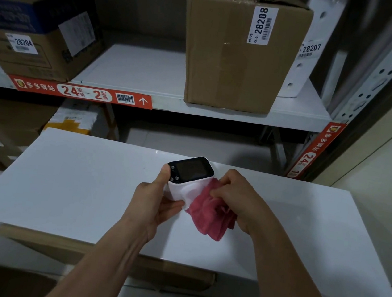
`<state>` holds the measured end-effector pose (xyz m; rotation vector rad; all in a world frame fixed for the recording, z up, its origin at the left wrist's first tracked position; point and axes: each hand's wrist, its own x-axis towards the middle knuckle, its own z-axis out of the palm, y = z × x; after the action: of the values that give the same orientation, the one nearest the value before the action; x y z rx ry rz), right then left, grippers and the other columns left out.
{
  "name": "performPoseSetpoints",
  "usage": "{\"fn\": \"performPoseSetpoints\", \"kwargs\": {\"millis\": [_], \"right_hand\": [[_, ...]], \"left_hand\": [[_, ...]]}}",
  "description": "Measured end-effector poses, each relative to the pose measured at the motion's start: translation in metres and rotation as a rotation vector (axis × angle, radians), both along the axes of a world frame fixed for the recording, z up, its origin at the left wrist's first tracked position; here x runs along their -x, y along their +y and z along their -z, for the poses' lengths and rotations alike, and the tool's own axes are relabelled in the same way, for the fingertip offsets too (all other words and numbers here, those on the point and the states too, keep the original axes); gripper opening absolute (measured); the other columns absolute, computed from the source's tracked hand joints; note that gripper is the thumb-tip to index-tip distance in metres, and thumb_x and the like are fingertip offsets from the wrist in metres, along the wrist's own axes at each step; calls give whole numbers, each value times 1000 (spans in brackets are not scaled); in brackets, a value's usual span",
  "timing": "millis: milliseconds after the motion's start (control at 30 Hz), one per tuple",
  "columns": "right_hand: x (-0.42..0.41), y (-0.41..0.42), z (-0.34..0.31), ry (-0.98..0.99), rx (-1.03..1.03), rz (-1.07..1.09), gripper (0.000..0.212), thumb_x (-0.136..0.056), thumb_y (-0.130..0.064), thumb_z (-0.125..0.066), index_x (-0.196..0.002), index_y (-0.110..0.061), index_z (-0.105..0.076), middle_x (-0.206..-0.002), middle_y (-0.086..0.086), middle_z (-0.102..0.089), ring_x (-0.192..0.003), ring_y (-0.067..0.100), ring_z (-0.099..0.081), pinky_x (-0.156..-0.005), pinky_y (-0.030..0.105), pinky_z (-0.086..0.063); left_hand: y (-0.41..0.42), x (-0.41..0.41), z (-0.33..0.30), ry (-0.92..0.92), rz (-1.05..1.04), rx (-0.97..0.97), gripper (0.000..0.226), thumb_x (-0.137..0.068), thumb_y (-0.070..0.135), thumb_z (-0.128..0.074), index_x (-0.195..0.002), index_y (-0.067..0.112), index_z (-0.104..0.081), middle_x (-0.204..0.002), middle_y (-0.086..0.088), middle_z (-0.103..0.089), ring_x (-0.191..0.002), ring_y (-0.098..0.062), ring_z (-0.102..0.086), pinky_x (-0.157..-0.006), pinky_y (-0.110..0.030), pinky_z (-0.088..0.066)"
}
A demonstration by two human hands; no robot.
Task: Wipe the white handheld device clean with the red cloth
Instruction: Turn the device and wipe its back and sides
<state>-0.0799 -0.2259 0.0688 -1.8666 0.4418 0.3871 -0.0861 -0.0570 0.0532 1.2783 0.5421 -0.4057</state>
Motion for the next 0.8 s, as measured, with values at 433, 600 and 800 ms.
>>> {"fn": "performPoseSetpoints", "kwargs": {"millis": [433, 600, 800], "right_hand": [[-1, -3, 3, -126, 150, 57, 9, -78, -3, -50, -81, -11, -51, -72, 7, -57, -53, 19, -51, -42, 23, -35], [-2, -4, 7, -190, 279, 67, 8, -83, -11, -53, -80, -17, -56, -82, 2, -63, -74, 20, -62, -63, 34, -52], [-3, -8, -7, -255, 257, -38, 30, -72, 4, -53, -76, -23, -66, -81, -2, -66, -77, 16, -63, -61, 27, -48]], "left_hand": [[-3, -4, 3, -31, -6, -39, 47, -91, 47, -54, -99, 2, -65, -109, -30, -66, -99, -39, -69, -83, -40, -59], [10, -3, 3, -3, 57, -39, 46, -90, 46, -58, -111, 5, -60, -108, -26, -68, -91, -38, -72, -82, -42, -59], [30, -2, -9, 49, 145, 5, 32, -91, 33, -60, -113, 9, -58, -113, -27, -63, -92, -43, -70, -84, -47, -58]]}}
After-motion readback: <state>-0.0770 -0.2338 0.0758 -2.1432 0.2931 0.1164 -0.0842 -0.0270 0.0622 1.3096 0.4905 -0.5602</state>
